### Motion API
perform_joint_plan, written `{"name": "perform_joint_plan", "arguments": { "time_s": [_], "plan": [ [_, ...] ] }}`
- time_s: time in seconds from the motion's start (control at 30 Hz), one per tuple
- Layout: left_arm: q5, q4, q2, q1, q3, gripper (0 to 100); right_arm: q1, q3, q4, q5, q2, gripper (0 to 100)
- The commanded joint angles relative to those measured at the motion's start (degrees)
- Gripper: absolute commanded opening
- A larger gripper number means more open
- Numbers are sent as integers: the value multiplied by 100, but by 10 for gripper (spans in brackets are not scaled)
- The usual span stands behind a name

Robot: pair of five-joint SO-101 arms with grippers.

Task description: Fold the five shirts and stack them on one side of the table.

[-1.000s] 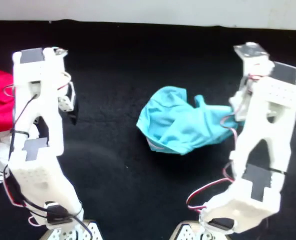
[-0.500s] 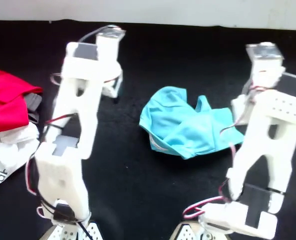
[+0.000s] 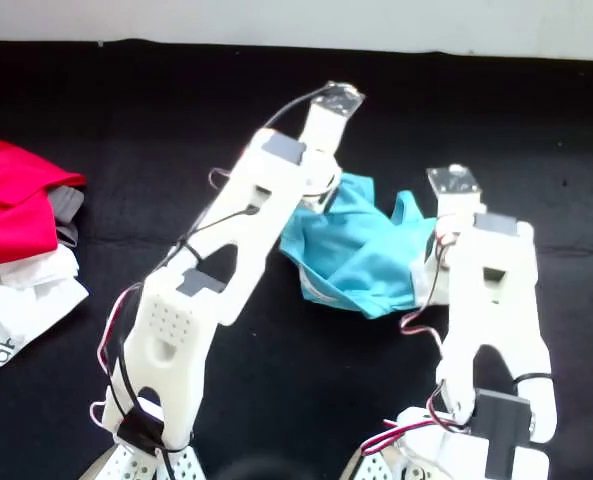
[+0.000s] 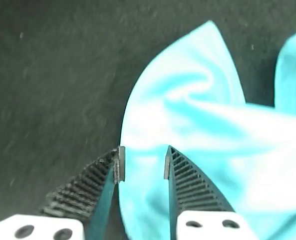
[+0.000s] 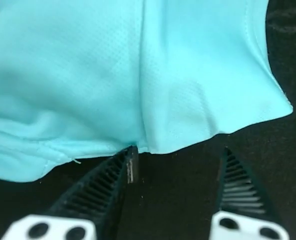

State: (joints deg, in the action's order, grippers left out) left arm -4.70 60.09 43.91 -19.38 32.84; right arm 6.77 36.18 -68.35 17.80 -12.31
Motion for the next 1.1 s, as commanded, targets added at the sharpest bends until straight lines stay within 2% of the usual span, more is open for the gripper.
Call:
{"name": "perform_joint_plan", "arguments": {
  "time_s": [0.0,0.07,0.17,0.23,0.43,0.6,0.83,1.07],
  "plan": [
    [-53,-193,154,-40,198,143,-40,338,479,-79,-207,255],
    [-62,-18,286,4,198,136,-40,418,567,-79,-215,225],
    [-185,237,374,145,198,16,-40,418,673,-79,-242,85],
    [-457,475,338,251,198,20,-40,418,813,-79,-242,0],
    [-571,1336,-558,760,207,10,-40,382,1051,-79,-251,5],
    [-580,1969,-1754,1209,207,10,-40,-224,971,-79,-295,5],
    [-580,2840,-3090,1622,207,10,-215,-1763,-75,-79,-1033,5],
    [-589,3648,-4347,2237,207,10,-1051,-3222,-1182,-79,-1604,5]
  ]
}}
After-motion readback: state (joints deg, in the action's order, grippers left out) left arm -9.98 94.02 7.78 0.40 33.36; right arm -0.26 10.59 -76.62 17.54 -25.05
